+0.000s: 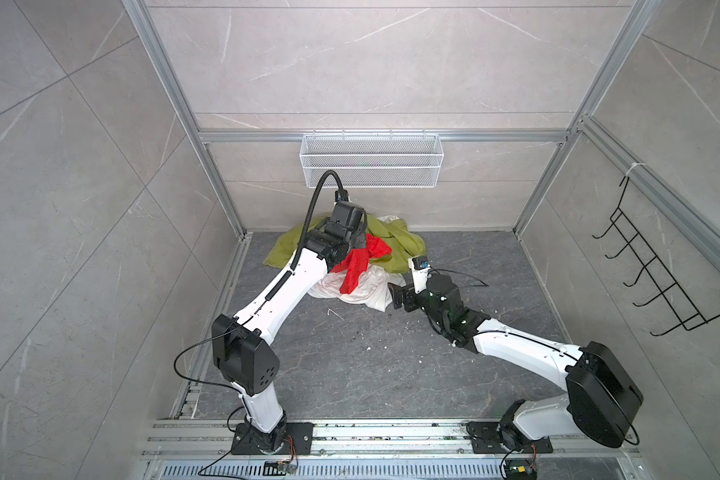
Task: Pick out a specific cloth from the pile
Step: 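Grasp the hanging red cloth with the right gripper below the left gripper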
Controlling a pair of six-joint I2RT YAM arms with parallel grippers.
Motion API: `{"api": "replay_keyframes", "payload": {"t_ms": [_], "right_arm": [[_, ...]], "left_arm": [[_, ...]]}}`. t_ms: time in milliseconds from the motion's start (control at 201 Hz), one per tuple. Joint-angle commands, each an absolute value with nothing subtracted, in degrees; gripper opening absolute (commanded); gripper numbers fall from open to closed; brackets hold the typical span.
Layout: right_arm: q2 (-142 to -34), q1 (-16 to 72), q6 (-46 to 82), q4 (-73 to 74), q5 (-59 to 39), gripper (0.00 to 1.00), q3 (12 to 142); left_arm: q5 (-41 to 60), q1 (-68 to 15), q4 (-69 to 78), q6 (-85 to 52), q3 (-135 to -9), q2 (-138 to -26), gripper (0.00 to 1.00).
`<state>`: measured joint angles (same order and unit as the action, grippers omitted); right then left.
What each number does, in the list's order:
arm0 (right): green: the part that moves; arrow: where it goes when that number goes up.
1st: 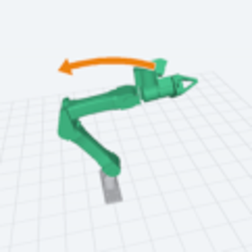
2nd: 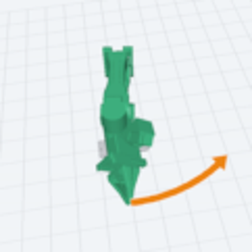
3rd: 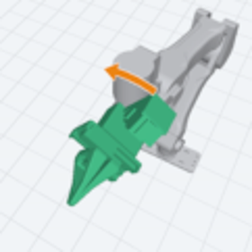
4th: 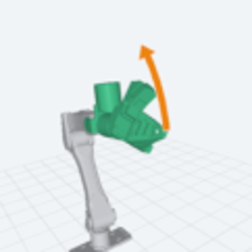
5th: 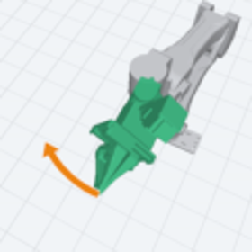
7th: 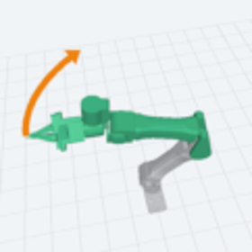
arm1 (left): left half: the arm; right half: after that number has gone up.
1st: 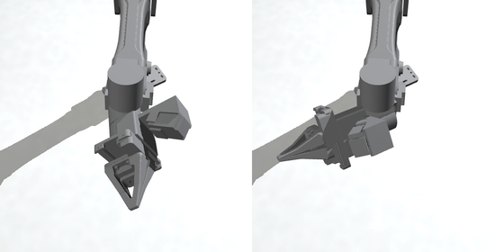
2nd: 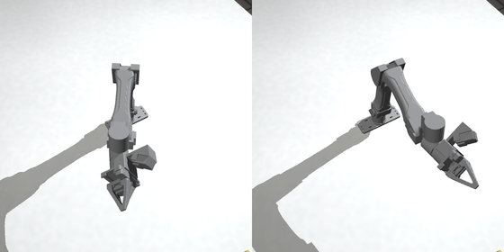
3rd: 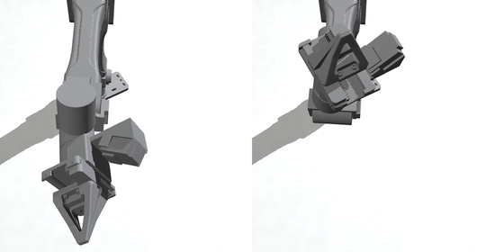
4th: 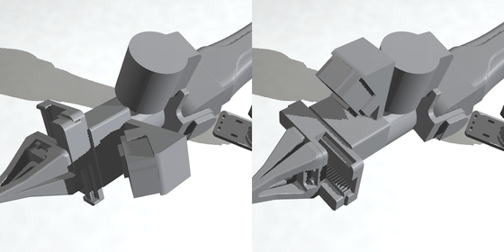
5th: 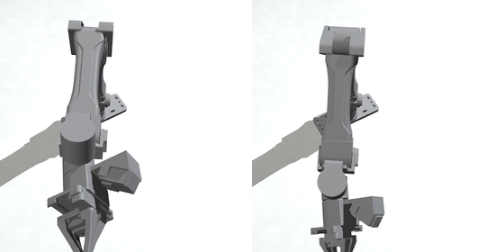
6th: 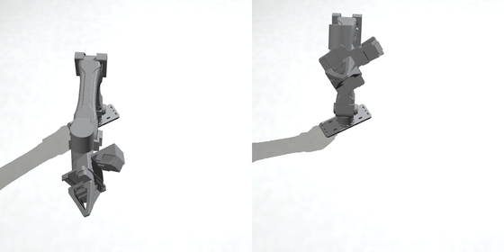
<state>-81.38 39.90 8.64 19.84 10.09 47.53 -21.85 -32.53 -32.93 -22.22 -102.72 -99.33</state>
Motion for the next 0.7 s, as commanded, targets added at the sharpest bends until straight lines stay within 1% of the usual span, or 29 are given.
{"api": "replay_keyframes", "payload": {"t_ms": [0,279,458,692], "right_arm": [[-81.1,40.2,6.7,24.1,5.9,0.99,48.1],[-83.0,40.3,6.4,25.2,0.9,1.0,50.3],[-84.7,40.6,5.7,26.5,-0.2,1.0,51.1],[-87.4,41.2,1.6,33.1,-1.7,1.0,51.3]], "left_arm": [[-21.3,-32.7,-29.4,-20.1,-104.5,-94.7,0.0],[-19.8,-32.7,-29.9,-20.3,-104.0,-92.0,0.0],[-19.2,-32.7,-30.1,-20.4,-103.8,-90.3,0.0],[-17.5,-32.7,-30.4,-20.0,-103.5,-87.8,0.0]]}}
